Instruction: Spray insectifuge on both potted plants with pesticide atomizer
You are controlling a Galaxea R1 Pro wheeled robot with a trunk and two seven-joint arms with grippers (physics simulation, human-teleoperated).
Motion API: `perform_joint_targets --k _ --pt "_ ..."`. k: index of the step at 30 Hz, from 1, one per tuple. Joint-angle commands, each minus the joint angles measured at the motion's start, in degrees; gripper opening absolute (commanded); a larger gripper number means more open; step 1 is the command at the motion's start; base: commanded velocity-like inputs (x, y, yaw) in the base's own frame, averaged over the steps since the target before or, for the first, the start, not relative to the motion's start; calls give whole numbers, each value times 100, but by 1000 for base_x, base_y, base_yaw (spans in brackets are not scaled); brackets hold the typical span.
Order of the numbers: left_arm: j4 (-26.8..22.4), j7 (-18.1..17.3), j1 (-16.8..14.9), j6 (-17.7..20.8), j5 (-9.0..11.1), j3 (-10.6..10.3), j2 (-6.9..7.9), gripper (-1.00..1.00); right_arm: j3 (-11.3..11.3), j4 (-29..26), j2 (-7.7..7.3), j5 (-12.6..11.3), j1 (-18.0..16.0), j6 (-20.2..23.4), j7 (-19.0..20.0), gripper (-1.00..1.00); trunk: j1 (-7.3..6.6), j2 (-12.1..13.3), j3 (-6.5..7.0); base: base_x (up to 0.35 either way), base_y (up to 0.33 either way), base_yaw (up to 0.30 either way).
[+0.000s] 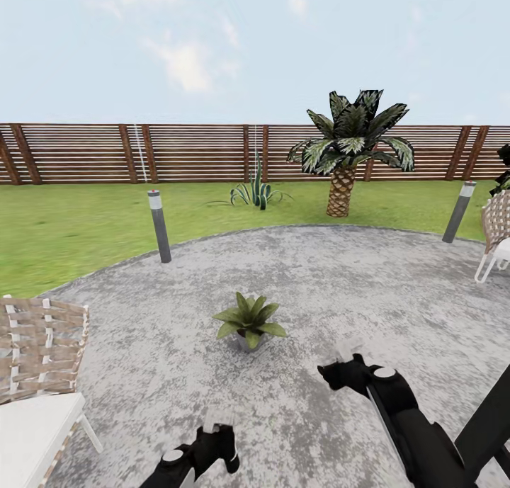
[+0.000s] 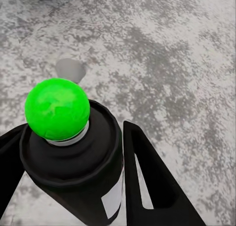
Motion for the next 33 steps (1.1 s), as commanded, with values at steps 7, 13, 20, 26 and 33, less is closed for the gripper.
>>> perform_joint_targets --k 7,13,20,26,33 --pt "43 -6 0 -54 -12 -46 -13 -100 -54 16 52 -4 0 -6 -402 100 0 0 0 221 0 0" --pt "54 -17 0 -32 16 -37 -12 -100 -32 21 60 -5 0 -4 -429 100 0 0 0 312 0 0" --pt "133 10 0 -22 -5 -40 -14 -100 -12 0 62 -5 0 15 -428 100 0 0 0 314 0 0" --pt "340 15 0 -59 -24 -57 -19 -100 -12 -169 67 -8 0 80 -420 100 0 0 0 315 0 0" --pt "395 12 0 -79 -27 -58 -18 -100 -67 -245 166 -7 0 460 -422 100 0 0 0 315 0 -29"
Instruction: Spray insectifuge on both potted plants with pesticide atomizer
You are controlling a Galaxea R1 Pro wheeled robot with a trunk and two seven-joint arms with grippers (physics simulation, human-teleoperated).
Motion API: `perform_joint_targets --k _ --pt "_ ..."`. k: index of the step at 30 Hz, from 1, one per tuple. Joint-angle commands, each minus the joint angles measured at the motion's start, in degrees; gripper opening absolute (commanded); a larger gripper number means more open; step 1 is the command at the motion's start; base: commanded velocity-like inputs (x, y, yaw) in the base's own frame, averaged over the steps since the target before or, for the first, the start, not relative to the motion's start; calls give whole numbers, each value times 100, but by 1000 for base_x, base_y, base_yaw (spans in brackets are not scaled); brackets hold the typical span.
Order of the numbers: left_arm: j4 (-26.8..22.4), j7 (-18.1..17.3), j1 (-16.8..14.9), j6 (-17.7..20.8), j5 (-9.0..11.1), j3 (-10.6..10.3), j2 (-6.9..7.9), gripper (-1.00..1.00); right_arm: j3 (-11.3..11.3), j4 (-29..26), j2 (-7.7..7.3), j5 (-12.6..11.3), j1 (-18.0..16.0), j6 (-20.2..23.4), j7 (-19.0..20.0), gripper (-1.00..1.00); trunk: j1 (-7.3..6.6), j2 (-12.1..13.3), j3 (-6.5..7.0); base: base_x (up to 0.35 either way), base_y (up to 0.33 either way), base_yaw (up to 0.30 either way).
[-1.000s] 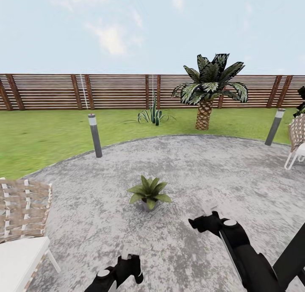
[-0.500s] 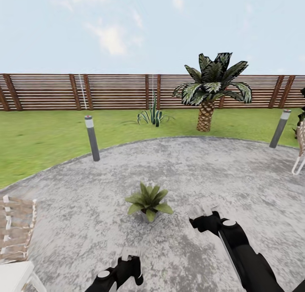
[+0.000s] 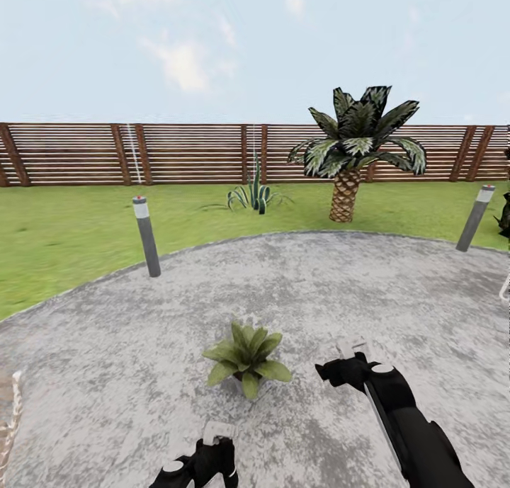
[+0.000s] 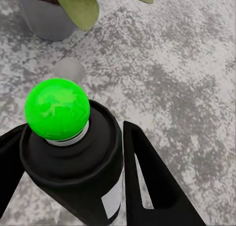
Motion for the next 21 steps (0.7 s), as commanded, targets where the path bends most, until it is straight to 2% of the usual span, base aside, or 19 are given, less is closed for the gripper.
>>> perform_joint_targets --k 1,7,21 --pt "2 0 0 4 1 4 -4 -100 -9 -2 8 2 0 38 -4 100 0 0 0 316 0 -252" --pt "2 -5 0 5 0 -1 0 -100 -13 -4 11 3 0 27 -14 100 0 0 0 316 0 -250" --pt "5 3 0 32 6 -2 0 -100 -4 -44 11 3 0 10 -15 100 0 0 0 316 0 -31"
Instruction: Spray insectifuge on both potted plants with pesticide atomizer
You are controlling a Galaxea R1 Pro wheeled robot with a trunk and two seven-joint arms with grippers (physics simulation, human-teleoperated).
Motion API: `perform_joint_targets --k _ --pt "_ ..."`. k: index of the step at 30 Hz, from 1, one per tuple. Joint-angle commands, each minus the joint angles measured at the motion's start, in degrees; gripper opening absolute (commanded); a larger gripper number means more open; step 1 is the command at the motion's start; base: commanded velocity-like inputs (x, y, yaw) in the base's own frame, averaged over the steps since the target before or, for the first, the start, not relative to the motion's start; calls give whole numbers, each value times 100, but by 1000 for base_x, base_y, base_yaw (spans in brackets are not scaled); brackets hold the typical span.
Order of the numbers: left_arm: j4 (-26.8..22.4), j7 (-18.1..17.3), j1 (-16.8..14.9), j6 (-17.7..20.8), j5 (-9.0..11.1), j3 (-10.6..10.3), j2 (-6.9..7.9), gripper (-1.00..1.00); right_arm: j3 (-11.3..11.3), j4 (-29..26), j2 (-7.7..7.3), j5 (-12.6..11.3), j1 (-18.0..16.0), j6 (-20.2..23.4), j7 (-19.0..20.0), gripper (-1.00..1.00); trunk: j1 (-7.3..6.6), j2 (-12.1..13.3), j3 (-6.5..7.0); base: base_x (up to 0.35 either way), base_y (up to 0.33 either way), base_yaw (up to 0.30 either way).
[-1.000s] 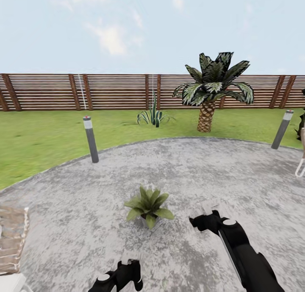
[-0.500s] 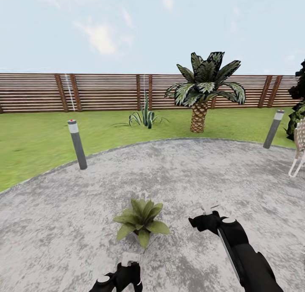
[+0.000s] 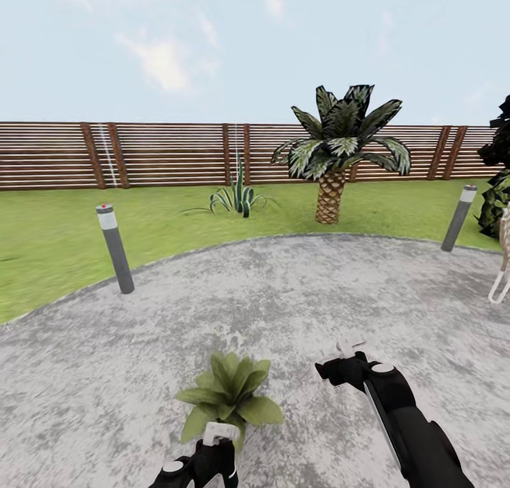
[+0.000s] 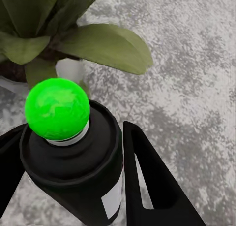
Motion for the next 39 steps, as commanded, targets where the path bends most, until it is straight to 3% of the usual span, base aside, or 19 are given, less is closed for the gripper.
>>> perform_joint_targets --k 1,6,7,16,17,19,21,22,24,31,35,39 --pt "0 0 0 9 3 2 0 -100 0 -2 0 0 0 0 0 100 0 0 0 317 0 -1" --pt "0 -2 0 8 9 8 3 -100 0 -4 0 0 0 5 0 100 0 0 0 317 0 0" --pt "396 -5 0 162 40 19 18 -100 -1 4 0 2 0 52 0 100 0 0 0 0 0 0" --pt "401 -3 0 164 15 18 10 -100 17 31 0 0 0 34 0 100 0 0 0 0 0 0" --pt "198 2022 -35 149 66 207 -41 -100 26 41 1 -9 0 168 41 100 0 0 0 0 0 0" --pt "202 1676 -35 142 82 209 -28 -100 25 40 0 -9 0 167 43 100 0 0 0 0 0 0" --pt "207 1599 -35 147 141 222 -27 -100 21 40 0 -9 0 167 44 100 0 0 0 0 0 0" --pt "205 1642 -35 147 369 233 -33 -100 18 40 0 -9 0 164 44 100 0 0 0 0 0 0" --pt "202 1683 -35 150 533 236 -9 -100 22 40 0 -6 0 153 44 100 0 0 0 0 0 0" --pt "208 1674 -35 446 565 237 -14 -100 26 36 0 -1 0 141 36 100 0 0 0 0 0 0" --pt "200 1701 -35 907 656 237 -13 -100 20 18 0 -2 0 140 35 100 0 0 0 0 0 0" --pt "199 1710 -35 977 663 230 5 -100 18 8 0 -1 0 140 35 100 0 0 0 0 0 0"
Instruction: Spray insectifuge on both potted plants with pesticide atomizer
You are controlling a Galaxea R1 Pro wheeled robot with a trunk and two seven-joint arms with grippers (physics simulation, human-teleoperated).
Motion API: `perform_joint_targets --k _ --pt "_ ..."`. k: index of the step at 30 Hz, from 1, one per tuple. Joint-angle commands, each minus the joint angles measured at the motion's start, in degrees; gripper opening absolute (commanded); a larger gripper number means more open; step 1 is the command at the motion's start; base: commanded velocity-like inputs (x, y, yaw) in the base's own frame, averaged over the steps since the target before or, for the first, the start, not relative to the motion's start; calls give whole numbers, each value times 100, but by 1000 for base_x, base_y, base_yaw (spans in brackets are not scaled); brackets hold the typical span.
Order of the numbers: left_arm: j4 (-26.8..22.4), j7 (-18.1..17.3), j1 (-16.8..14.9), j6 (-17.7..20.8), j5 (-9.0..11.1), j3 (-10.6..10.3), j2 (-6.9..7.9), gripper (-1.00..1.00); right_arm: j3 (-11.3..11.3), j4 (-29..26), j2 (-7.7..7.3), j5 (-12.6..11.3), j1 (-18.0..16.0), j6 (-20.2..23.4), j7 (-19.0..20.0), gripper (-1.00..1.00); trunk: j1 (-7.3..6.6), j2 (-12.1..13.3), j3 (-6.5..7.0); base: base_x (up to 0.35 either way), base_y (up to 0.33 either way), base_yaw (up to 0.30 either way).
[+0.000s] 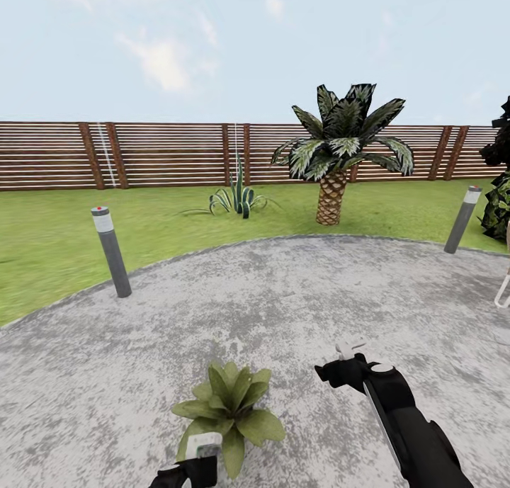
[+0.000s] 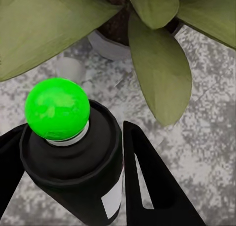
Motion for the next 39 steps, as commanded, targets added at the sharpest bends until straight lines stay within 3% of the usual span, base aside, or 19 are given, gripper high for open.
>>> perform_joint_targets --k 1,8,19,23,28,31,39 --pt "0 -2 0 3 0 0 1 -100 0 -1 0 1 0 0 0 100 0 0 0 0 0 0" --pt "5 -72 0 -314 -53 -53 12 -100 0 -9 0 -1 0 0 0 100 0 0 0 0 -28 0" --pt "10 -82 0 -404 -69 -45 7 -100 0 -3 0 0 0 0 0 100 0 0 0 0 -95 0" --pt "66 -83 0 -759 -77 -53 12 -100 0 4 0 1 0 0 0 100 0 0 0 -142 -70 0" --pt "70 -91 0 -829 -70 -45 13 -100 12 -10 17 -2 0 5 -5 100 0 0 0 -112 -49 0" --pt "70 -93 0 -828 -61 -45 13 -100 9 -13 125 1 0 16 -15 100 0 0 0 -4 -2 -12" --pt "71 -92 0 -829 -72 -45 13 -100 9 -12 132 1 0 9 -20 100 0 0 0 0 -146 -3"
